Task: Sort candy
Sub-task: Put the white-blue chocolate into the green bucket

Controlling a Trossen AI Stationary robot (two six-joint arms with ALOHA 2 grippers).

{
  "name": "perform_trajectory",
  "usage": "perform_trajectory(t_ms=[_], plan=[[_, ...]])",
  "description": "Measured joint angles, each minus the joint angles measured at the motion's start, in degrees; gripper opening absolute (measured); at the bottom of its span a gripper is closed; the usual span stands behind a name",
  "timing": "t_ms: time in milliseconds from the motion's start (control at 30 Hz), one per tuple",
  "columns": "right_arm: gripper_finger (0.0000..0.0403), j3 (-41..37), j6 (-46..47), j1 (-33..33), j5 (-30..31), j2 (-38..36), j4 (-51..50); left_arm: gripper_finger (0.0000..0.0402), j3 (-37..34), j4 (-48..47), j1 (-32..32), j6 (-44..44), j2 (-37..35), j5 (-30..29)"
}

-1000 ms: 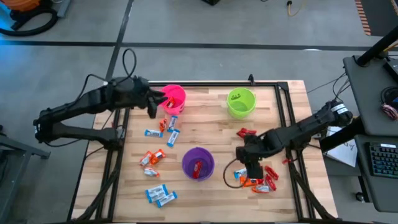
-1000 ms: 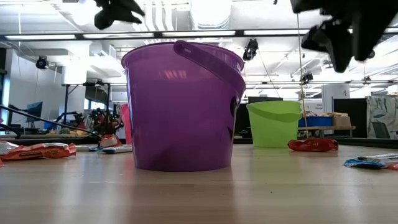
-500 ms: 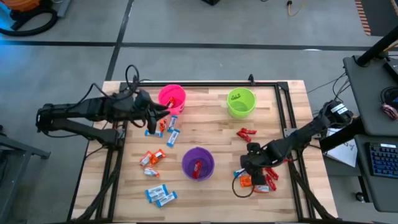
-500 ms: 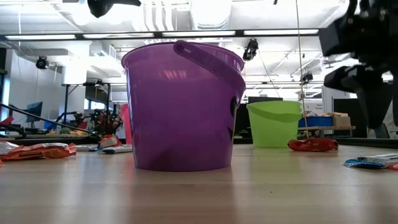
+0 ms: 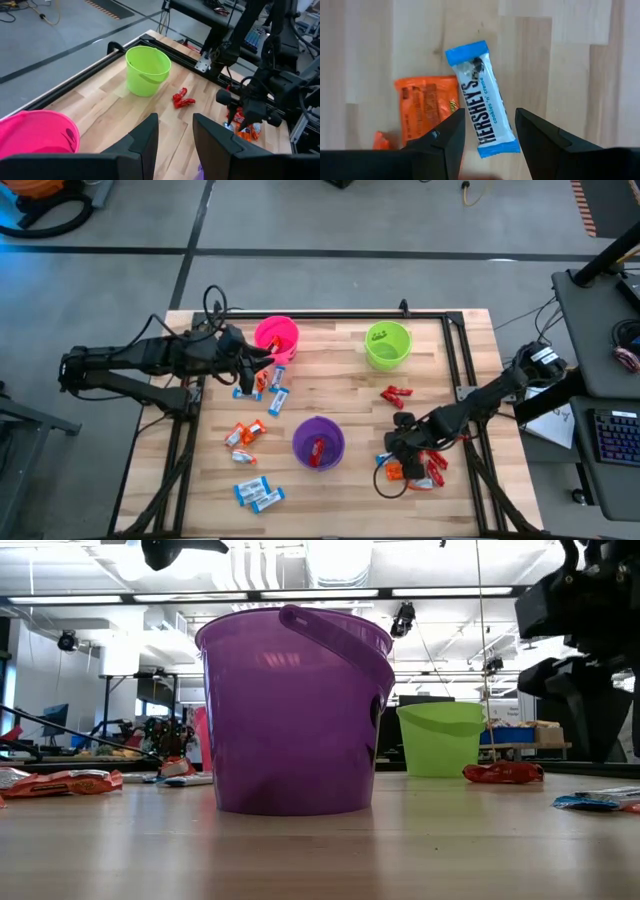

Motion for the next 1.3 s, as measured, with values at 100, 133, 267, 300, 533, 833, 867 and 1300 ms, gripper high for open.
perform_trajectory(t_ms=[100, 133, 267, 300, 533, 833, 867, 1300], plan=[[0.0172, 0.0, 0.1, 0.0, 0.0, 2.4, 0.0, 0.0106, 0.0, 0.0, 0.0, 0.0, 0.1, 0.0], [0.0174, 0.0, 0.1, 0.0, 0.0, 3.3, 0.1, 0.0106, 0.0, 0.0, 0.0, 0.0, 0.1, 0.0], [0.0182, 0.3, -0.2, 0.1, 0.1, 6.3, 0.3, 0.0105, 0.0, 0.0, 0.0, -0.2, 0.3, -0.1], [0.0183, 0.4, -0.2, 0.1, 0.1, 6.8, 0.4, 0.0104, 0.0, 0.0, 0.0, -0.4, 0.3, -0.1], [0.0172, 0.4, -0.2, 0.1, -0.1, 8.0, 0.8, 0.0096, 0.0, 0.2, 0.0, -0.9, 0.4, -0.1], [0.0076, 0.4, -0.4, 0.1, -0.5, 7.5, 1.5, 0.0091, 0.0, 0.2, 0.0, -0.9, 0.7, -0.1], [0.0071, 0.4, -0.4, 0.1, -0.5, 7.3, 1.5, 0.0091, 0.0, 0.2, 0.0, -0.9, 0.7, -0.1], [0.0066, 0.6, 3.7, -3.4, -0.1, -1.0, -1.4, 0.0091, 0.0, 0.2, 0.0, -0.9, 1.0, -0.1]])
